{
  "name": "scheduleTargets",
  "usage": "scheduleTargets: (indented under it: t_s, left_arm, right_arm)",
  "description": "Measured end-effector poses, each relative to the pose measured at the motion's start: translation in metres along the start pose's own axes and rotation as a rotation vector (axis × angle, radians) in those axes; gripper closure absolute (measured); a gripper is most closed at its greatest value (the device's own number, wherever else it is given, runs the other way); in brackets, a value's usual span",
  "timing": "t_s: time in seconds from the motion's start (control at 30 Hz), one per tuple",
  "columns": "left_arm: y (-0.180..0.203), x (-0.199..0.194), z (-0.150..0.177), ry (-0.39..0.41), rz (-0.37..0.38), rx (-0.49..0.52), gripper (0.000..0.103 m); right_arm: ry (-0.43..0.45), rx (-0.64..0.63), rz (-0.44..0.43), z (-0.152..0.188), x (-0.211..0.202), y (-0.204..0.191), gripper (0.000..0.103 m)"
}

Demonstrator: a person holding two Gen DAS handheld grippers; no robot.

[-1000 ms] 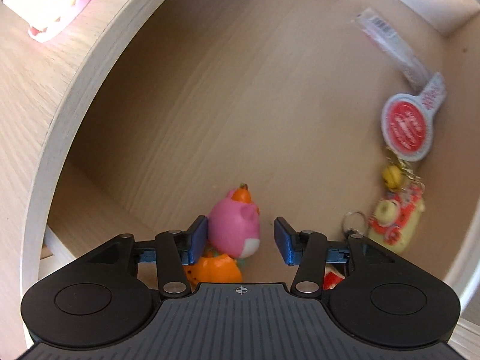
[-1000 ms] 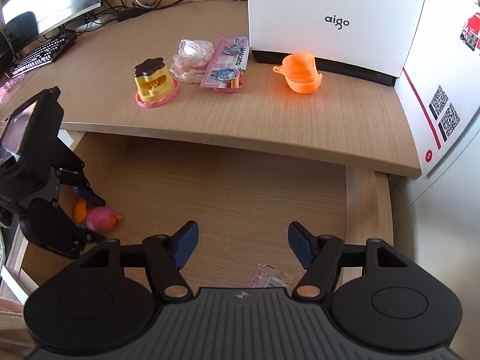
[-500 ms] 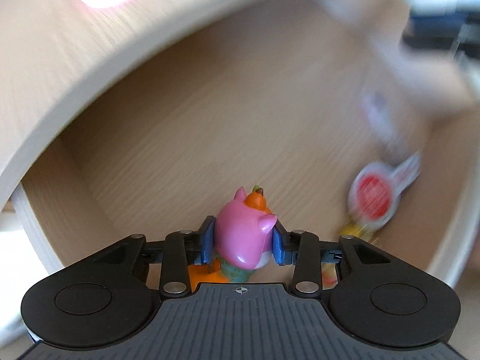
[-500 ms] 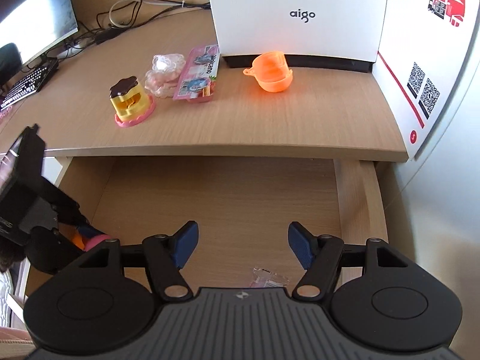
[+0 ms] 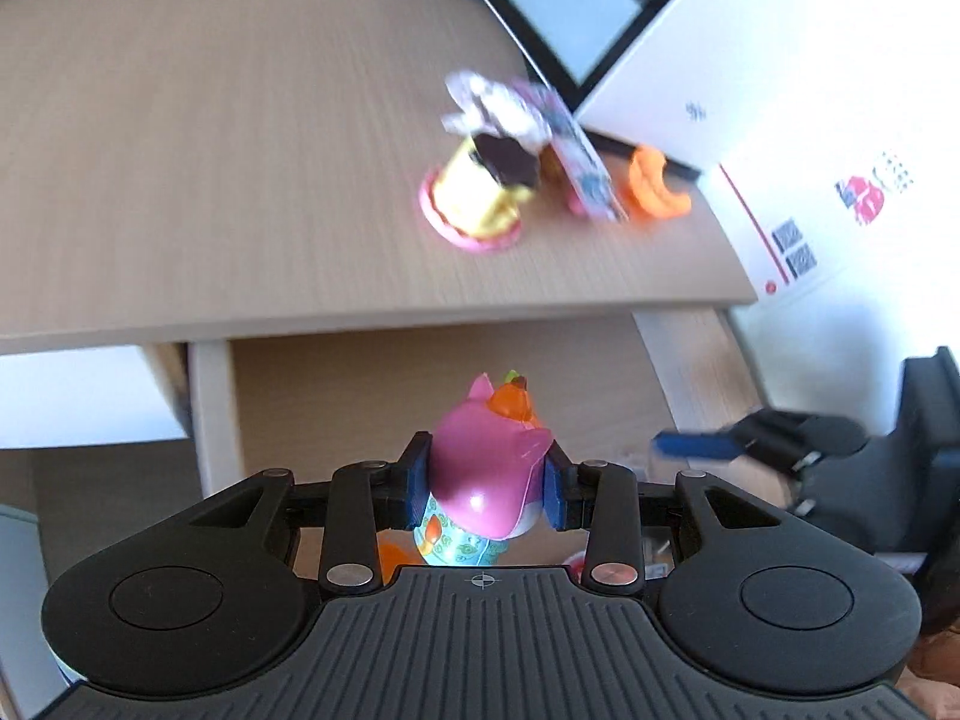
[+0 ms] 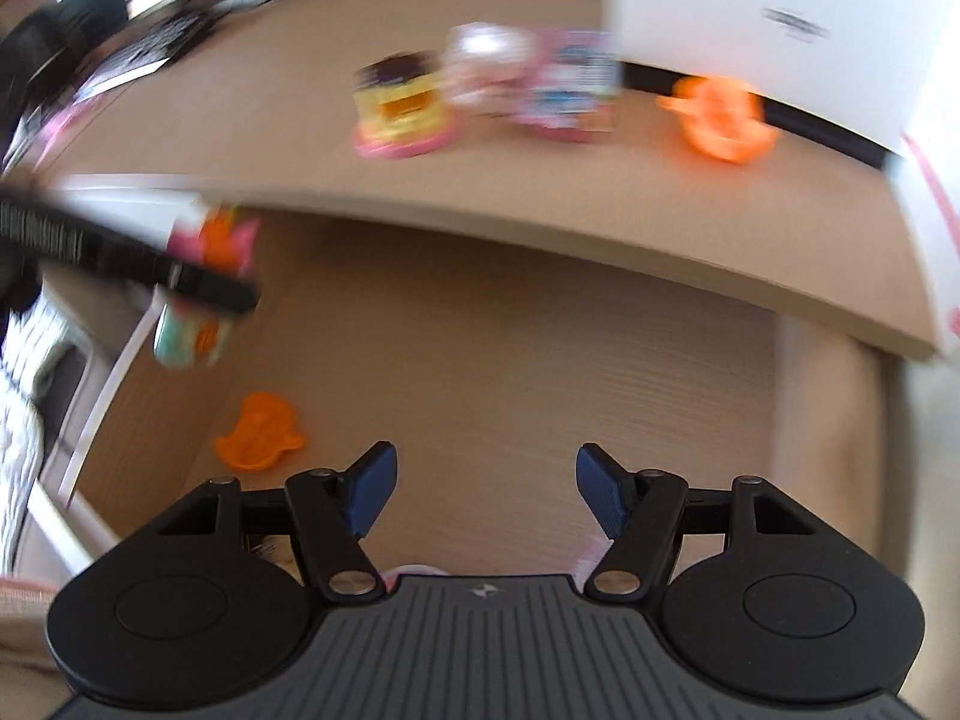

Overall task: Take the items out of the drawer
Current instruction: 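Lift the pig toy with the left gripper while the right gripper grasps the orange toy in the drawer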

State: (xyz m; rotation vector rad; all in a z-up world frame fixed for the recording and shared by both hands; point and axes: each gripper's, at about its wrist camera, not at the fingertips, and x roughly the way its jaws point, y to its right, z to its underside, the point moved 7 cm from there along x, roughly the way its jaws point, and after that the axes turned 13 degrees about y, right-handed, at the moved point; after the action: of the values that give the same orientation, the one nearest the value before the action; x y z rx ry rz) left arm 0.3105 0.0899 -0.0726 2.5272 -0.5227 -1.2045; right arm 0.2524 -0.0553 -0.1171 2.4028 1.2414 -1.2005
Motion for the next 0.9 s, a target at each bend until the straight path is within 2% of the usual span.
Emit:
scheduleTargets:
  t_s: [0.2, 0.33, 0.5, 0.63, 0.67, 0.7, 0.9]
  left_arm:
    - [-0.002, -0.006, 0.002, 0.059, -0.057, -0.065, 0.063]
    - [-0.002, -0.016, 0.009, 0.066, -0.116, -0.037, 0.063]
    - [-0.001, -0.023, 0.011, 0.086, -0.213, 0.024, 0.063]
    - [-0.004, -0.034, 0.011, 0.106, -0.217, 0.021, 0.063]
    - [-0.004, -0.035, 0.011, 0.106, -0.219, 0.026, 0.063]
    - [-0.004, -0.035, 0.012, 0.104, -0.218, 0.028, 0.063]
    - [-0.004, -0.032, 0.021, 0.076, -0.207, 0.043, 0.063]
  right_arm:
    - [-0.055, -0.171, -0.168, -0.003, 0.036, -0.068, 0.036]
    - [-0.123, -0.242, -0.275, 0.004, 0.061, -0.108, 0.036]
    - [-0.197, -0.278, -0.285, 0.013, 0.093, -0.133, 0.036]
    - [-0.245, -0.269, -0.297, 0.019, 0.109, -0.138, 0.039]
    - [-0.248, -0.268, -0.296, 0.020, 0.110, -0.137, 0.050]
    - [-0.253, -0.266, -0.296, 0.019, 0.113, -0.135, 0.054]
    - [-0.223, -0.245, -0.259, 0.020, 0.094, -0.122, 0.054]
